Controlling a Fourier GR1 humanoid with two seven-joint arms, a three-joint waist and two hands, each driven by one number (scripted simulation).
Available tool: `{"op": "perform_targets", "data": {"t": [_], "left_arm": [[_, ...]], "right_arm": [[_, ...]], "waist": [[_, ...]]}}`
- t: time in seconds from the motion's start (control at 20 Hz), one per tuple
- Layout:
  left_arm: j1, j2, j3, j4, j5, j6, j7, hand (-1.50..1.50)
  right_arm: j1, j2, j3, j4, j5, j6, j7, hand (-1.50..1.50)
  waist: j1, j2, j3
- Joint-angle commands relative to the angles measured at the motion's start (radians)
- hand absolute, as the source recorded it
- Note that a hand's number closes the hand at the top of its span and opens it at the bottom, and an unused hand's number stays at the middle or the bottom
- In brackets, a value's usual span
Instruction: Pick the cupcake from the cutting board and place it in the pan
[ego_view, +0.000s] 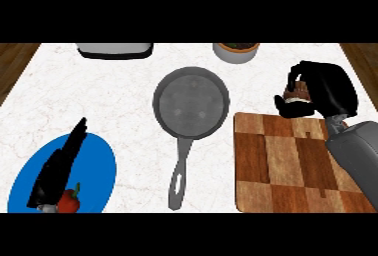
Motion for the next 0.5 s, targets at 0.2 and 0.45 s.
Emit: {"op": "perform_targets", "data": {"t": [0.2,0.45], "left_arm": [[0.022,-0.011,-0.009,-0.013,-0.018,-0.001,-0.009,0.00],[-0.043,-0.004,0.019,0.030,-0.005,-0.011,-0.005,0.00]], "right_arm": [[-0.255,0.181,-0.074,0.147,-0.030,0.056,-0.040,1.50],[-0.360,0.384,-0.056,0.305,-0.002,0.015,-0.006,1.50]], "waist": [[0.015,0.004,0.000],[0.015,0.005,0.000]]}}
